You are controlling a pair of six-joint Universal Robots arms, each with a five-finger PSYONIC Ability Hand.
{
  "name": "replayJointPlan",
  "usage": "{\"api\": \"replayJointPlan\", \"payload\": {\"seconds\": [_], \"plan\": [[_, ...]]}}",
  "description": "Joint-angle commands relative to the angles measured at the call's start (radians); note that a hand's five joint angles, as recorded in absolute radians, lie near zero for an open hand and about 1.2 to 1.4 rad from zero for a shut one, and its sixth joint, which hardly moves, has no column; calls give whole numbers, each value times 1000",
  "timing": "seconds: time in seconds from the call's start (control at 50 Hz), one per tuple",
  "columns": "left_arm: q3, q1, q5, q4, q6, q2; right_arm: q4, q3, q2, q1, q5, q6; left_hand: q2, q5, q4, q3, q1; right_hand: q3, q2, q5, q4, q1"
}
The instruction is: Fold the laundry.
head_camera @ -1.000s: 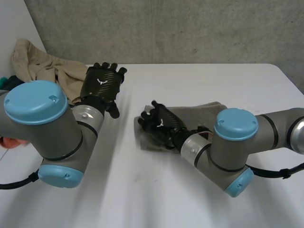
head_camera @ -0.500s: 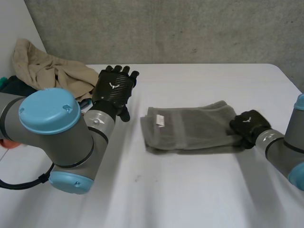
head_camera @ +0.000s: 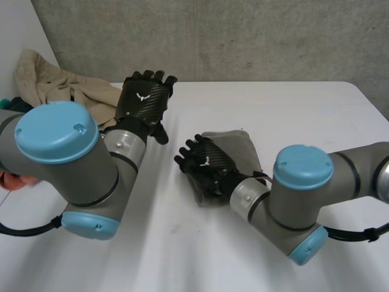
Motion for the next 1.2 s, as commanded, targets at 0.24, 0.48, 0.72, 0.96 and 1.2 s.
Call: {"api": "replayJointPlan", "payload": {"seconds": [0.24, 0.48, 0.72, 0.96, 1.2], "plan": [[408, -152, 26, -106, -91, -351, 288, -50, -172, -307, 23, 581, -6, -21, -1, -14, 12, -164, -146, -147, -161, -145], [600, -153, -15, -312, -85, -551, 444, -263, 57, -297, 28, 581, 32, 17, 37, 25, 51, -164, -146, -147, -161, -145], [556, -129, -52, -488, -54, -543, 527, -338, 137, -285, 118, 390, 32, 17, 37, 25, 51, -164, -146, -147, -161, -145], [455, -118, -19, -435, -31, -349, 478, -235, -18, -299, 282, 383, -3, -18, 2, -11, 15, -164, -146, -147, -161, -145], [275, -49, 354, -283, -72, -100, 364, 28, -62, -296, 246, 624, 17, 3, 23, 10, 36, -164, -146, -147, -161, -145]]}}
